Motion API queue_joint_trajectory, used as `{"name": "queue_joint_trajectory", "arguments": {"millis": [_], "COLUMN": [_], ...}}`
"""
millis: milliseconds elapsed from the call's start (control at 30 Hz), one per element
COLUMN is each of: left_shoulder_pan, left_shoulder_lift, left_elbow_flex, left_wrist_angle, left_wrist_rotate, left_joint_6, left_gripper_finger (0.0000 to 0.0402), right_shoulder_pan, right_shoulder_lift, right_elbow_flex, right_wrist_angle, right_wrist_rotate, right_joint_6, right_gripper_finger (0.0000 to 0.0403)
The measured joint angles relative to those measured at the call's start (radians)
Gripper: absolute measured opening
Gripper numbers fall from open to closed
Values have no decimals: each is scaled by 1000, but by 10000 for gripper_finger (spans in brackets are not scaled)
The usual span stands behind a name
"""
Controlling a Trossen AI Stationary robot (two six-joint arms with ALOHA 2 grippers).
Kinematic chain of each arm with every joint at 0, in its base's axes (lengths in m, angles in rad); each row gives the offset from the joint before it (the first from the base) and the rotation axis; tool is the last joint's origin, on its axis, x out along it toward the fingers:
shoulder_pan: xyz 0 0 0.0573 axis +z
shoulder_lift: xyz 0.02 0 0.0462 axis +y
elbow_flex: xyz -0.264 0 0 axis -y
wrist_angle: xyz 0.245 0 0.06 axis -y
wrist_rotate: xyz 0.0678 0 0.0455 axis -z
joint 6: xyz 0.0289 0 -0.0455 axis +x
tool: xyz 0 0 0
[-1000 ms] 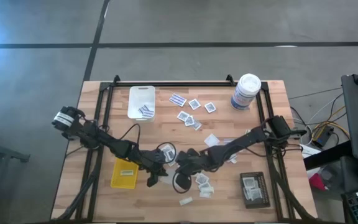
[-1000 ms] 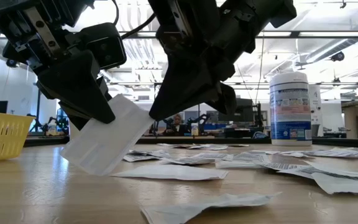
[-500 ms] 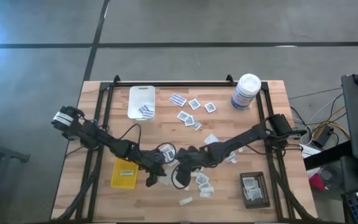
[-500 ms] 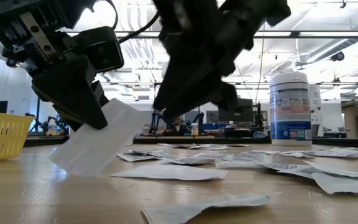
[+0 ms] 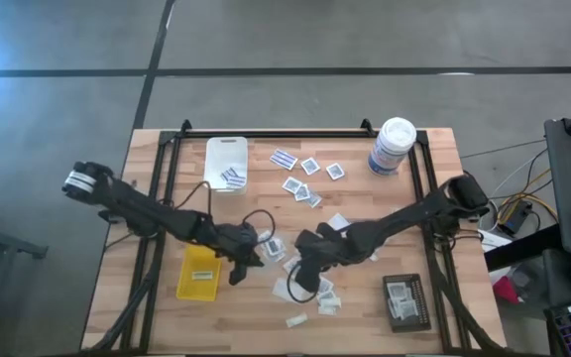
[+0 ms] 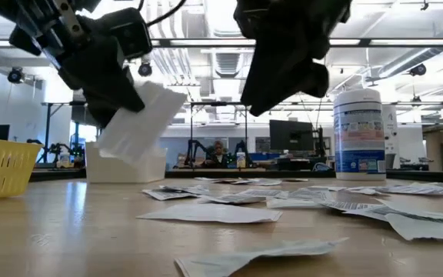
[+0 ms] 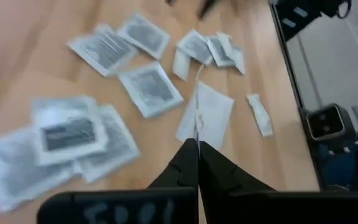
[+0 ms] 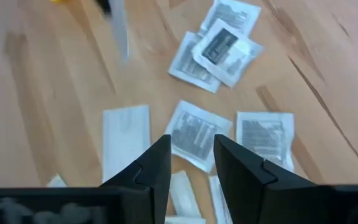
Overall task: Pick & Place First Aid Supplies
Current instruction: Put the blue bandage into the white bin
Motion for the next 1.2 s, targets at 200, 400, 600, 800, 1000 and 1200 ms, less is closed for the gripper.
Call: {"name": "queue_joint_trajectory", "arguments": {"millis": [200,400,600,800,1000,1200], "left_shoulder_pan": [42,89,159,263,416,577], "left_shoulder_lift": [-137,-265,-371,-444,-459,-443], "left_elbow_flex": [0,0,0,0,0,0], "left_wrist_angle": [-162,-291,-386,-422,-446,-505], "left_wrist_rotate": [-115,-232,-368,-434,-460,-458], "left_joint_6": [50,80,95,139,194,216], "left_gripper_finger": [0,0,0,0,0,0], "right_shoulder_pan": [29,51,66,75,77,77], "right_shoulder_lift": [-1,-1,-1,-1,-1,-1], "right_elbow_flex": [-27,-48,-59,-64,-77,-94], "right_wrist_angle": [1,-1,3,7,10,12], "right_wrist_rotate": [20,23,60,83,106,125], "right_joint_6": [12,35,38,46,66,110], "right_gripper_finger": [105,95,85,75,69,70]}}
